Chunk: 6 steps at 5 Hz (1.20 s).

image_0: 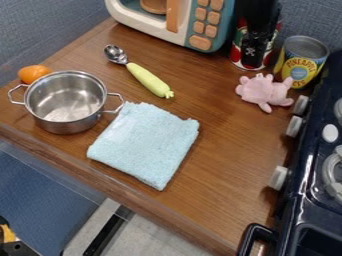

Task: Move the blue towel to the middle of the table

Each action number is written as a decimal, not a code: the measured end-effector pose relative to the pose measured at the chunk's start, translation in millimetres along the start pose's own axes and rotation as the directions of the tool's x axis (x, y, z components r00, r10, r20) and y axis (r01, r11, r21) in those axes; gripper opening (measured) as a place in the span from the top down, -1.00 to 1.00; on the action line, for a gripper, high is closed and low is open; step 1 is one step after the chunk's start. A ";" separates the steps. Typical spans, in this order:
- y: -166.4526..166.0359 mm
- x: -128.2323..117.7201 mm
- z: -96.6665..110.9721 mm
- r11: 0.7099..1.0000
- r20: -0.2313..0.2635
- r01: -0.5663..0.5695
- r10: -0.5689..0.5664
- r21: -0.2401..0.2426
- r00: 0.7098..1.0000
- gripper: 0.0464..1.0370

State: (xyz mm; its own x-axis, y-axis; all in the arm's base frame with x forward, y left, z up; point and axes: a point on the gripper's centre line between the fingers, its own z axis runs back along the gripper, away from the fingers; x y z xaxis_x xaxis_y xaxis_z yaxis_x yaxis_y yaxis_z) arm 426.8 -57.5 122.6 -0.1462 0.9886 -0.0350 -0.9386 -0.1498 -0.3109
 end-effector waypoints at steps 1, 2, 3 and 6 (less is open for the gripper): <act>6.4 0.9 -13.9 0.999 0.010 -0.005 0.004 0.037 1.000 -0.93; 18.6 6.0 -18.0 0.998 0.014 -0.038 0.037 0.049 0.999 -0.93; 26.9 23.8 9.7 0.996 0.012 -0.091 0.091 -0.003 0.996 -0.93; 123.5 65.3 71.4 0.989 -0.026 -0.150 0.149 -0.016 0.988 -0.93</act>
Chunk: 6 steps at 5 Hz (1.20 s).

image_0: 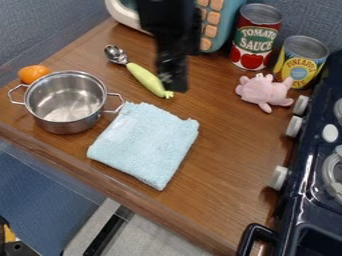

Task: Move the blue towel to the middle of the table

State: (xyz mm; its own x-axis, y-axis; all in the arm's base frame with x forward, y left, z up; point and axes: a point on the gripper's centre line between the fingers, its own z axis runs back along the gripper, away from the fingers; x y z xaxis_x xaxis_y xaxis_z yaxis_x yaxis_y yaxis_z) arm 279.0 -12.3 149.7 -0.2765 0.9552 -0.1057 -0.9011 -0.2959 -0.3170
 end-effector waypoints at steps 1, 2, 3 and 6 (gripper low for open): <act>30.8 24.3 -2.5 1.000 0.025 -0.019 0.018 0.022 1.000 -0.93; 48.7 45.9 -21.7 0.994 0.073 -0.071 0.065 0.083 0.995 -0.93; 54.3 52.4 -46.5 0.987 0.120 -0.070 0.052 0.146 0.991 -0.93; 48.0 47.2 -84.0 0.983 0.132 -0.003 -0.022 0.186 0.991 -0.92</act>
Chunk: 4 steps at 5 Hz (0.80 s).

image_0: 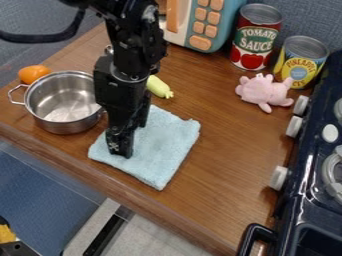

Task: Move the blue towel to the middle of the table

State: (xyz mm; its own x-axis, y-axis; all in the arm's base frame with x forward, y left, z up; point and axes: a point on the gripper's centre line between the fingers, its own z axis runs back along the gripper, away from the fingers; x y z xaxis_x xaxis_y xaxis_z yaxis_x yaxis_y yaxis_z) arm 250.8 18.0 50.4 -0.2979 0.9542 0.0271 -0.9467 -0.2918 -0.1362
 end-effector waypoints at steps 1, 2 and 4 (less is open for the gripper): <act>4.3 -19.5 -0.2 0.998 -0.045 0.056 -0.056 0.005 0.997 -0.92; 12.0 -44.3 0.2 0.991 -0.112 0.135 -0.135 -0.012 0.984 -0.92; 17.9 -88.8 3.5 0.956 -0.143 0.286 -0.292 -0.064 0.946 -0.92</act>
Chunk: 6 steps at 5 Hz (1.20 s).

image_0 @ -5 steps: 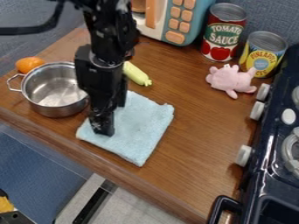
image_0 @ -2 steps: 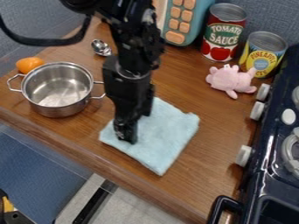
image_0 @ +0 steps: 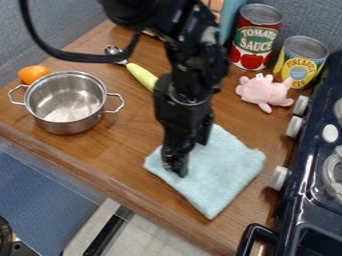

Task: Move the blue towel to the middle of the table

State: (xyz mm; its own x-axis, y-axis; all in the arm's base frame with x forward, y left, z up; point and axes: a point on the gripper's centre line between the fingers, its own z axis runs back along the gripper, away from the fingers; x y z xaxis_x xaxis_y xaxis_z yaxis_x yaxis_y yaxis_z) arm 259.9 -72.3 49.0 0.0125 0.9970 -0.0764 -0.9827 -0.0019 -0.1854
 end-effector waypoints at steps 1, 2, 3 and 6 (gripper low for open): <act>-16.9 -10.6 -3.7 1.000 -0.005 0.025 -0.025 -0.012 1.000 -0.92; -35.7 -9.3 -6.2 1.000 -0.007 0.002 -0.002 -0.030 1.000 -0.92; -48.3 11.8 -8.1 0.995 -0.011 -0.093 0.093 -0.036 0.996 -0.93; -86.5 74.7 -9.1 0.969 0.036 -0.237 0.240 -0.071 0.970 -0.93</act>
State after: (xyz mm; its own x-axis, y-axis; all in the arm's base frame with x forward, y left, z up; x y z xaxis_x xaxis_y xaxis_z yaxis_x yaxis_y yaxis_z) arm 347.5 1.7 50.4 -0.2301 0.9696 -0.0830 -0.9421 -0.2433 -0.2307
